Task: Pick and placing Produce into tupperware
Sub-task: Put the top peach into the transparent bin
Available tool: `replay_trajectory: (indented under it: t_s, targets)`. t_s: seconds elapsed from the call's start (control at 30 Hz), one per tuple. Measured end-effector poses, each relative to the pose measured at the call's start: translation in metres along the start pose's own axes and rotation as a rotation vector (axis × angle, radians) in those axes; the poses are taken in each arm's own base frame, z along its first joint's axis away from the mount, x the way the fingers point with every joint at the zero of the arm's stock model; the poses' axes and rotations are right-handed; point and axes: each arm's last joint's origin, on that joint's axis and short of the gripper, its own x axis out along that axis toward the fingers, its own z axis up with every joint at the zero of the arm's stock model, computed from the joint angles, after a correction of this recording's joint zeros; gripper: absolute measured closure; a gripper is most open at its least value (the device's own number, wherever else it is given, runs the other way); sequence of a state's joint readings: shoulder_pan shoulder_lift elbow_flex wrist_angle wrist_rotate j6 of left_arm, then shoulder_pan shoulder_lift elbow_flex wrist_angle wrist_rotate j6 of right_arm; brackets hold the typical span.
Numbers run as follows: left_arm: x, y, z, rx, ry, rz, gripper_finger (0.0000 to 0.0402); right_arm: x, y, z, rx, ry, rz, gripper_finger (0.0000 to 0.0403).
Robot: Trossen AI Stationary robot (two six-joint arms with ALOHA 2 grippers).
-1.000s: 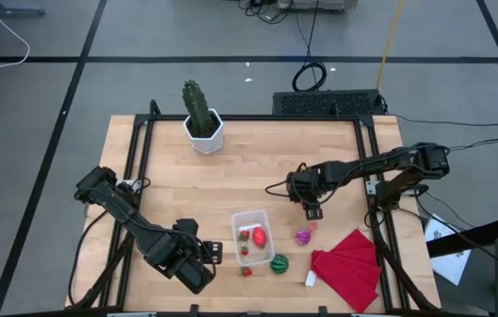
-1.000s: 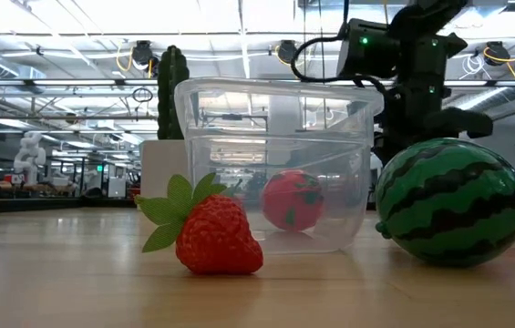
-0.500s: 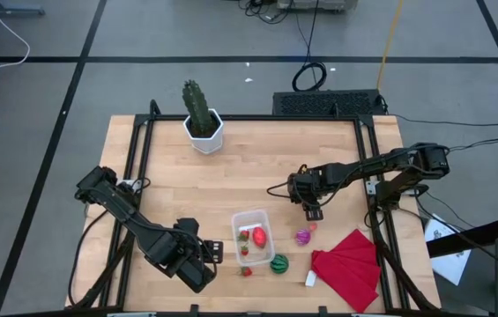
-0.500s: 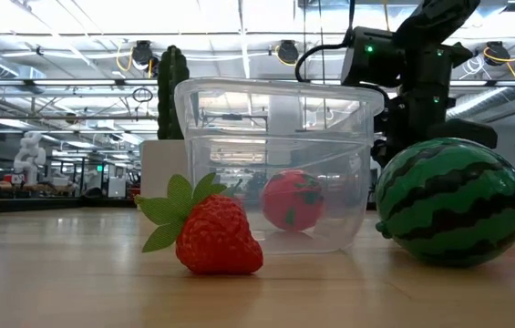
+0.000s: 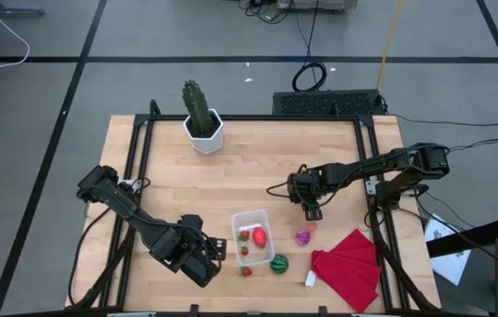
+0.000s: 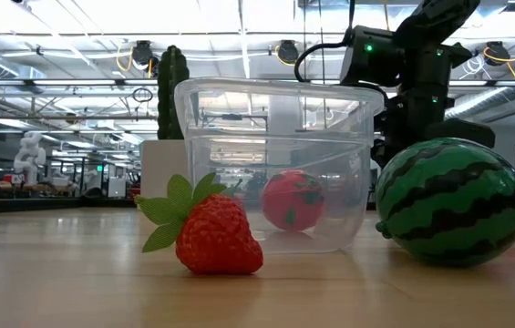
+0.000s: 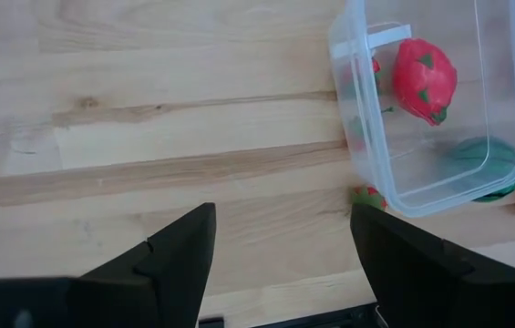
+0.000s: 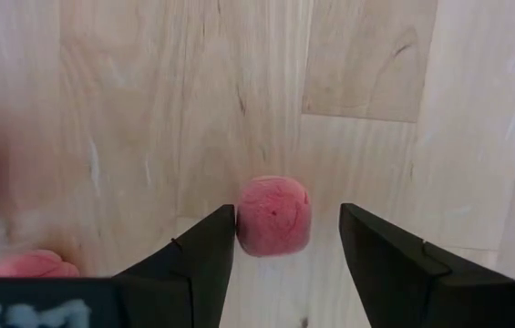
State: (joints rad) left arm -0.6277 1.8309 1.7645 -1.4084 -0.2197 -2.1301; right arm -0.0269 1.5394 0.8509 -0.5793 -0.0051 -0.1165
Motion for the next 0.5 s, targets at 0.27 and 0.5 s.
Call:
replay_trajectory:
  t_s: [0.27,0.5]
  targets:
    - [0.0,0.0,0.0,0.001,0.0,0.0,0.0144,0.0,0.0,0.0,0.002,0.0,0.0,0.0234]
    - [0.0,0.0,0.0,0.001,0.0,0.0,0.0144,0.0,0.0009,0.0001,0.017,-0.003,0.03,0.0264]
